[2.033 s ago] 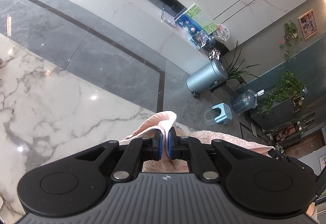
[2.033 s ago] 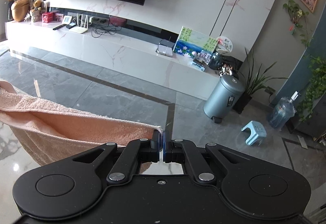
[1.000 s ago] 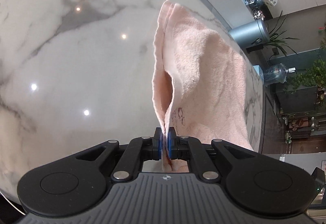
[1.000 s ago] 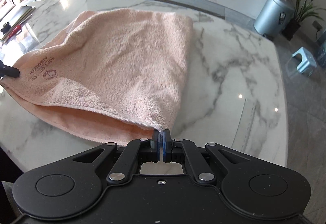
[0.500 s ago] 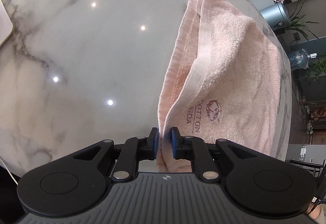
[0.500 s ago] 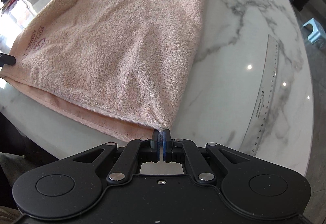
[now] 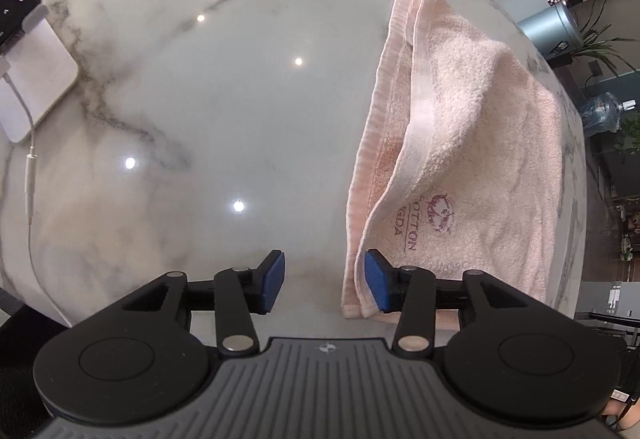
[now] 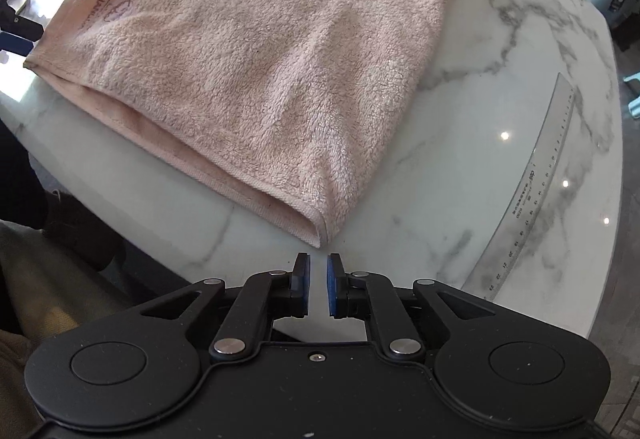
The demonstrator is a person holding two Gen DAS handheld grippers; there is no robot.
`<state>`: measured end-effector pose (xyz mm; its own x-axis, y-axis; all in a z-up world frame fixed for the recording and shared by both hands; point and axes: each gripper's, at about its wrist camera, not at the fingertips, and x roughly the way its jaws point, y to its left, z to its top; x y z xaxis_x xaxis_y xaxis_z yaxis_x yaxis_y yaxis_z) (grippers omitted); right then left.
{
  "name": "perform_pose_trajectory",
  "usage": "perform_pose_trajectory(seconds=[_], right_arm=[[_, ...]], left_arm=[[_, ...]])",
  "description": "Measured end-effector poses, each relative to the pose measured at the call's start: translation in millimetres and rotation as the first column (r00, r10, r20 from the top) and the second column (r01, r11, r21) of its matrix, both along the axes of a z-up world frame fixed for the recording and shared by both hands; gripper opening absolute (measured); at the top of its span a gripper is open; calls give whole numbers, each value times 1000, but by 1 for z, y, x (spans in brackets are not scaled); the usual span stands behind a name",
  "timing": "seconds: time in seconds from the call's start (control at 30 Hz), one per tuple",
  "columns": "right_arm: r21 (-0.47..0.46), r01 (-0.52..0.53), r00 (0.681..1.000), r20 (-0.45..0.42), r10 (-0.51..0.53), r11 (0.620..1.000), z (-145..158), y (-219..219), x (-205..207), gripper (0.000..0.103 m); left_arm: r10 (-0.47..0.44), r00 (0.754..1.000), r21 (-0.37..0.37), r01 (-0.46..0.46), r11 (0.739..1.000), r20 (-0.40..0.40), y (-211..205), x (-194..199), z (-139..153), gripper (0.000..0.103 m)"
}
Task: Fold towel
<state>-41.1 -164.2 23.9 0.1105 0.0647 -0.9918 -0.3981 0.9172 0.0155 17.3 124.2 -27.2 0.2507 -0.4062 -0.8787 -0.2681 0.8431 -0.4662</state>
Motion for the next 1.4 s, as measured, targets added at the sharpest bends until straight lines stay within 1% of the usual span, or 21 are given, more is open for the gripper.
perform_pose_trajectory(seconds=[0.13, 0.2, 0.27, 0.4, 0.43, 0.5, 0.57, 0.63, 0.7, 0.77, 0.83, 0.93, 1.1, 1.17, 1.2, 1.27, 1.3, 1.4], right_arm=[[71, 8, 999, 38, -11, 997, 27, 0, 19, 12], [96, 8, 998, 66, -15, 995, 35, 5, 34, 15], [94, 5, 996, 84, -13, 996, 35, 9, 51, 17], [61, -21, 997, 80, 16, 998, 18, 25, 73, 17], [58, -31, 997, 76, 27, 998, 14, 28, 77, 17], [62, -55, 997, 65, 51, 997, 7, 32, 82, 17], [64, -72, 996, 57, 69, 995, 1, 36, 87, 17], [70, -85, 995, 51, 82, 994, -4, 40, 92, 17], [86, -96, 995, 48, 92, 992, -6, 43, 97, 17], [102, -107, 994, 46, 103, 989, -8, 45, 103, 17], [109, -123, 992, 47, 119, 986, -10, 47, 108, 17], [116, -135, 990, 43, 131, 984, -14, 51, 114, 17], [138, -146, 989, 46, 140, 980, -17, 53, 121, 17], [148, -148, 989, 45, 143, 978, -18, 54, 122, 17], [151, -148, 989, 43, 143, 977, -19, 55, 123, 17], [152, -146, 989, 41, 141, 978, -21, 55, 124, 17], [151, -145, 989, 40, 140, 978, -22, 55, 125, 17], [150, -145, 989, 39, 141, 978, -23, 55, 126, 17]], left_arm=[[-14, 997, -53, 18, 998, 73, 2, 20, 24, 43], [-10, 994, -81, 19, 997, 108, 0, 38, 33, 43], [-19, 990, -95, 33, 995, 143, -4, 63, 40, 41], [-71, 981, -45, 80, 996, 180, -17, 101, 46, 38], [-89, 978, -20, 94, 995, 188, -21, 111, 48, 38], [-155, 967, 65, 144, 987, 204, -34, 137, 51, 38], [-188, 961, 117, 167, 979, 204, -40, 152, 51, 38], [-222, 954, 150, 194, 970, 201, -48, 173, 47, 38], [-247, 948, 153, 219, 964, 202, -53, 190, 41, 38], [-271, 942, 164, 240, 957, 200, -59, 203, 34, 36], [-298, 937, 195, 262, 945, 181, -68, 219, 21, 26], [-313, 936, 195, 281, 940, 162, -73, 232, 7, 25], [-336, 934, 236, 301, 924, 125, -77, 243, -11, 25], [-342, 932, 224, 311, 924, 120, -78, 246, -16, 24], [-347, 931, 224, 315, 922, 118, -78, 247, -18, 19], [-362, 925, 254, 325, 911, 116, -80, 247, -18, 12], [-373, 921, 276, 332, 902, 115, -83, 246, -17, 11], [-390, 913, 295, 344, 892, 116, -85, 245, -14, 6]])
